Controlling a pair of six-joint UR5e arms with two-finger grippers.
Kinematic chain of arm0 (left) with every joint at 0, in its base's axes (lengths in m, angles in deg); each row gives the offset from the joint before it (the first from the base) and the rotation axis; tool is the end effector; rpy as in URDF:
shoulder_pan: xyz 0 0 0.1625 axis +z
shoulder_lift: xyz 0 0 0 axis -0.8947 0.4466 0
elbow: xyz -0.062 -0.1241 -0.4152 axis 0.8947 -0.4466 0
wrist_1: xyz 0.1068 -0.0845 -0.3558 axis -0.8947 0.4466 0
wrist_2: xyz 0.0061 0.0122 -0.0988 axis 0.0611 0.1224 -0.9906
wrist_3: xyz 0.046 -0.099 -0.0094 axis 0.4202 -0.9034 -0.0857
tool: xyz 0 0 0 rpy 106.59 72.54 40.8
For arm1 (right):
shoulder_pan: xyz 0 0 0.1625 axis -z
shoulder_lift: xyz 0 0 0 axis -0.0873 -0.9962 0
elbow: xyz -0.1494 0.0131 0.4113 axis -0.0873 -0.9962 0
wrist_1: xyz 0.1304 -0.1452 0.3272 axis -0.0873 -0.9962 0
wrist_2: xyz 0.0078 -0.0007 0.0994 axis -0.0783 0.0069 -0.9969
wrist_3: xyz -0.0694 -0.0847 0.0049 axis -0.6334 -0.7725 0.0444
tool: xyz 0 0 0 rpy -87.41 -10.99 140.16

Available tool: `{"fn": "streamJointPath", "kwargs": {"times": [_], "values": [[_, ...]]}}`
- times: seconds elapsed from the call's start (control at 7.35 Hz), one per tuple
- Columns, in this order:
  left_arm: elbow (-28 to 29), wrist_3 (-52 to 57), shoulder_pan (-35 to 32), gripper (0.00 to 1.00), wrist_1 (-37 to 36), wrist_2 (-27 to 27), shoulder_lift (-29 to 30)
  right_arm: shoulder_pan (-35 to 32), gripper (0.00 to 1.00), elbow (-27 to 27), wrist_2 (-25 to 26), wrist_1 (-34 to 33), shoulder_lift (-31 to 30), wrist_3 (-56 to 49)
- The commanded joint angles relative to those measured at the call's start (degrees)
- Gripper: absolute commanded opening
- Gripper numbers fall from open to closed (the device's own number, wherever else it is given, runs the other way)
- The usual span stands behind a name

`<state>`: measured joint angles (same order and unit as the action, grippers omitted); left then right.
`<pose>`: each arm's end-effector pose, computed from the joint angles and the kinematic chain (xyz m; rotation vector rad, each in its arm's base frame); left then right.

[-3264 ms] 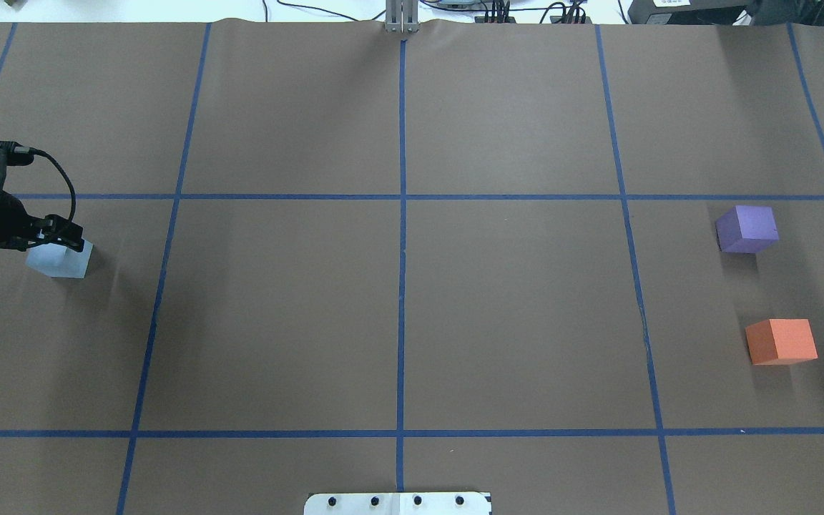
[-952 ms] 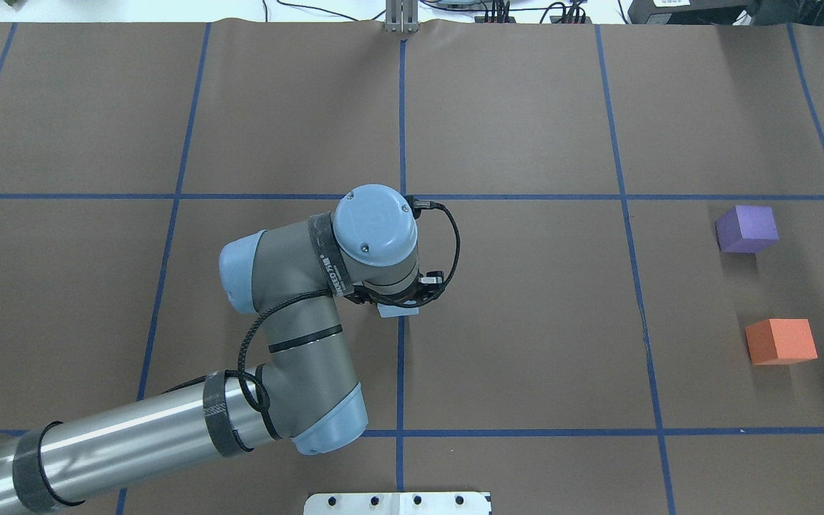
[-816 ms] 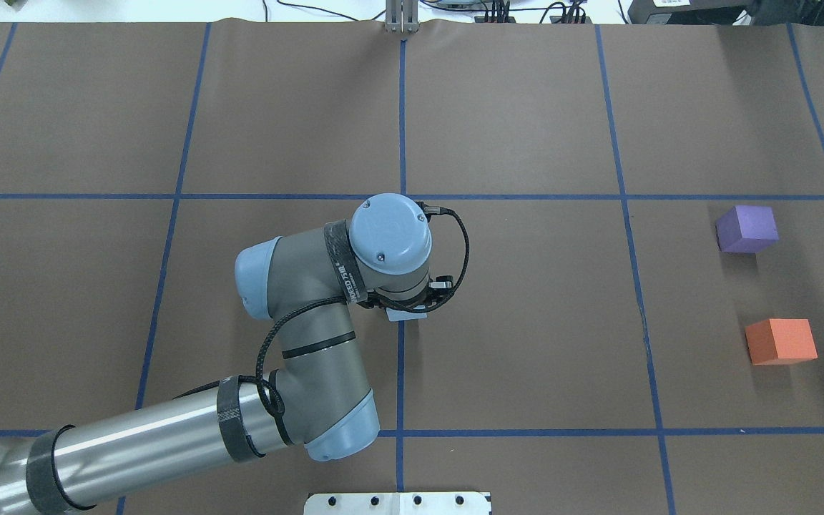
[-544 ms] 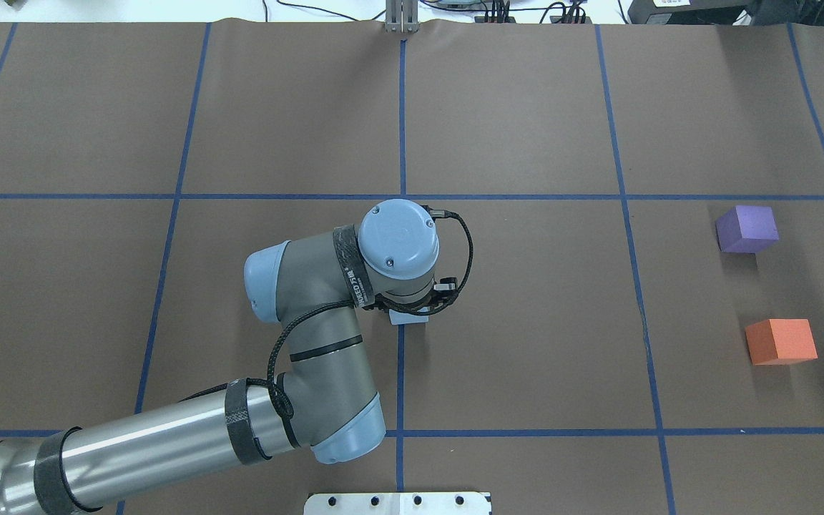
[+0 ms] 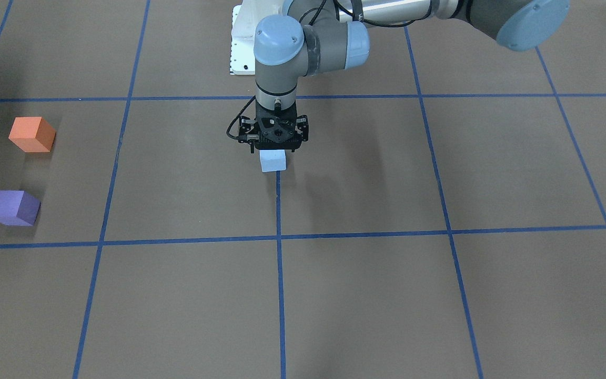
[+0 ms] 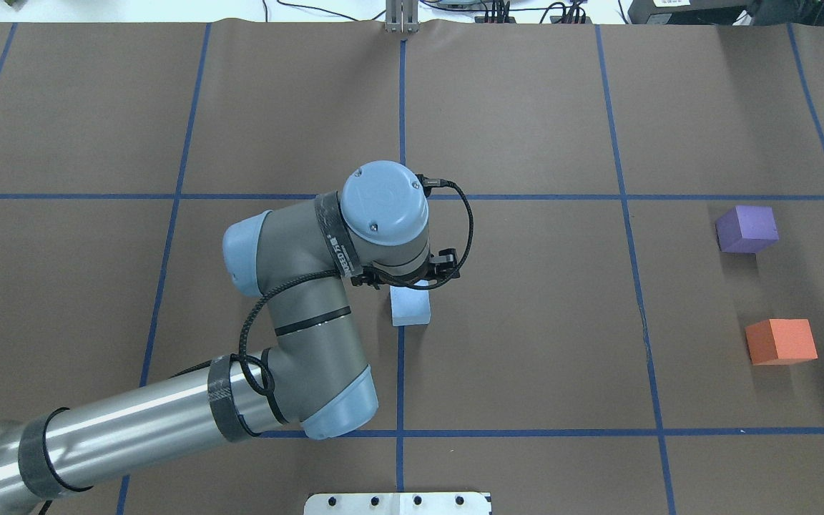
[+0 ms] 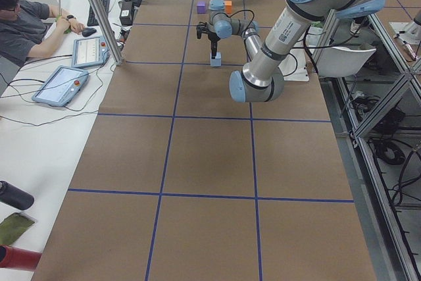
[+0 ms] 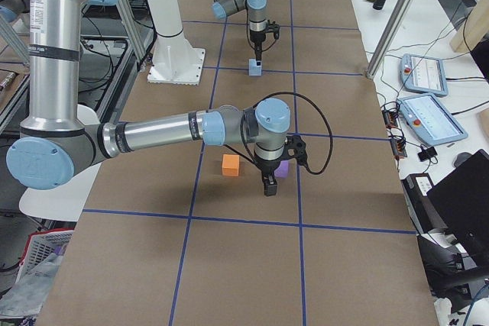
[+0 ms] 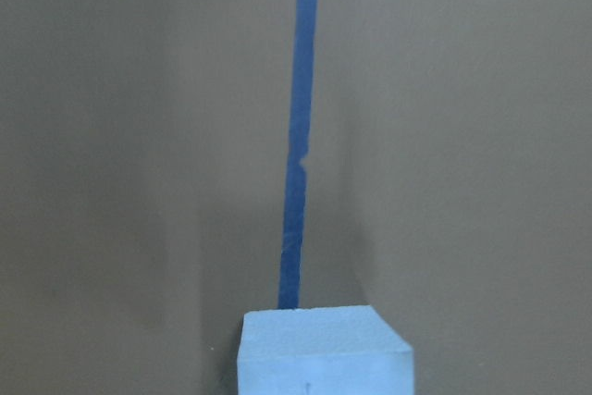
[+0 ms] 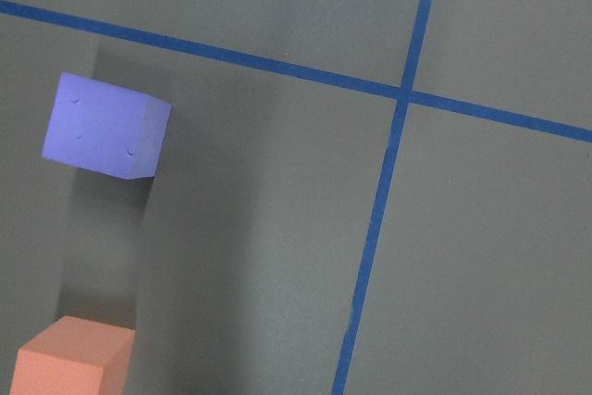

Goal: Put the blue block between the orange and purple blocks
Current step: 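Withdraw the left arm while the right arm reaches toward the light blue cube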

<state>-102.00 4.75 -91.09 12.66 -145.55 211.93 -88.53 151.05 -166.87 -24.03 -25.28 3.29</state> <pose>0.5898 -0.4234 0.1688 0.0540 0.8856 -0.0751 0.0117 -0.4219 0.5905 0.1045 -0.7439 -0.2208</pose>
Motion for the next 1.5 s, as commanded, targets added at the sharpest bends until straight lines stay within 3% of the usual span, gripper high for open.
{"fn": "streamJointPath", "kwargs": {"times": [0.0, 0.27, 0.54, 0.68, 0.95, 1.36], "values": [[-10.1, 10.7, -7.5, 0.99, -11.3, -8.4, -3.6, 5.3, 1.00, 2.4, -0.5, 1.3, 3.9, 11.2], [-22.3, 27.6, -15.6, 0.99, -17.4, -11.1, -16.4, 13.5, 1.00, 6.9, -0.3, 0.9, 9.2, 25.6], [-24.8, 51.6, -29.5, 0.99, -17.3, -17.3, -28.8, 23.3, 1.00, 6.8, 1.0, 0.8, 17.9, 40.5], [-23.9, 65.7, -36.6, 0.99, -17.5, -19.8, -33.3, 30.5, 1.00, 6.5, 5.3, 0.7, 23.1, 50.5], [-20.1, 81.6, -49.4, 1.00, -17.3, -20.9, -40.8, 40.3, 1.00, 4.8, 10.0, 0.6, 30.9, 61.2], [-6.3, 102.9, -65.8, 1.00, -15.4, -22.7, -44.9, 50.8, 1.00, -3.9, 20.3, 0.7, 42.0, 68.8]]}}
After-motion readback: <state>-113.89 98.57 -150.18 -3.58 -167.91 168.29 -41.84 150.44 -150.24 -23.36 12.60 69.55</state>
